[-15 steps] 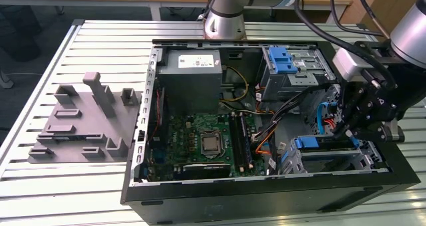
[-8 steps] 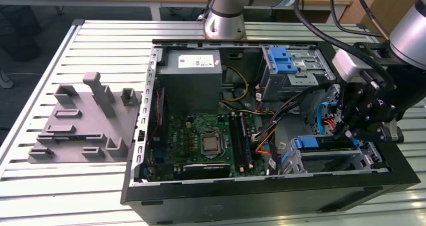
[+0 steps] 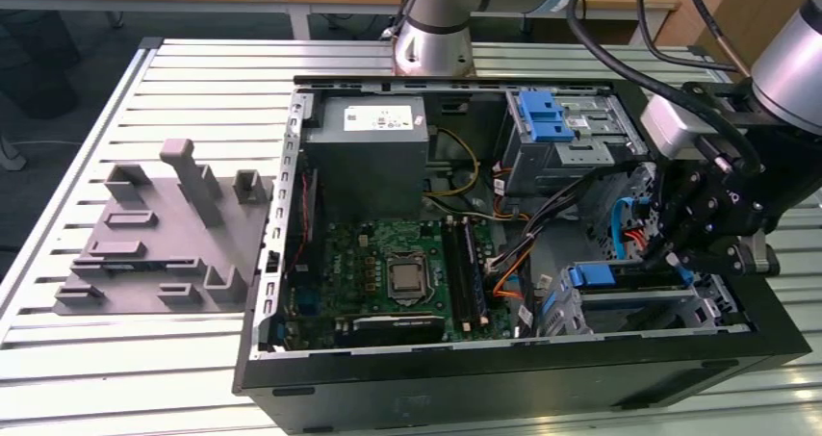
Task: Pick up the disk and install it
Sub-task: 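Insert the first disk wire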
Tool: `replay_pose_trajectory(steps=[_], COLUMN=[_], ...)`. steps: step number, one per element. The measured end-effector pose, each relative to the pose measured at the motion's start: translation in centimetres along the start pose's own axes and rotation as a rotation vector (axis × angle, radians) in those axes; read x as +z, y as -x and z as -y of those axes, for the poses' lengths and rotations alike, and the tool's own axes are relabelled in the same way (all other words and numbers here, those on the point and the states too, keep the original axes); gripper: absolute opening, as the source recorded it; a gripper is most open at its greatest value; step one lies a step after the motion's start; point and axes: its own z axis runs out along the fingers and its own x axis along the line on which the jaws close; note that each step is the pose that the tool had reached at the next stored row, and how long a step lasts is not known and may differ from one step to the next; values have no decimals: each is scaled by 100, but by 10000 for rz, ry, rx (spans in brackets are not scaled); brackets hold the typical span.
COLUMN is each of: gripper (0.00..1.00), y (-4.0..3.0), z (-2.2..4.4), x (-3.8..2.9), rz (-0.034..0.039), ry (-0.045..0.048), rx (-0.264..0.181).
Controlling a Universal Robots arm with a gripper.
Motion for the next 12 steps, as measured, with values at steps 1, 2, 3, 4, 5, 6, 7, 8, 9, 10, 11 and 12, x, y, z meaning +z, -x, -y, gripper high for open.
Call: replay_pose_trajectory(steps=[1, 2, 3, 4, 5, 6, 7, 8, 9, 10, 11, 12], gripper=[17, 24, 24, 24, 24, 24, 24, 24, 24, 24, 24, 24], y=[0, 0, 0, 0, 0, 0, 0, 0, 0, -1, -1, -1], z=[0, 0, 0, 0, 0, 0, 0, 0, -1, -1, -1, -2], x=[0, 0, 0, 0, 0, -1, -5, -12, -21, -30, -39, -48], rz=[-1, 0, -1, -1, -1, 0, -1, -1, -1, -2, -1, -1], ry=[0, 0, 0, 0, 0, 0, 0, 0, 0, 0, 0, 0], rx=[0, 0, 0, 0, 0, 0, 1, 0, 0, 1, 0, 0])
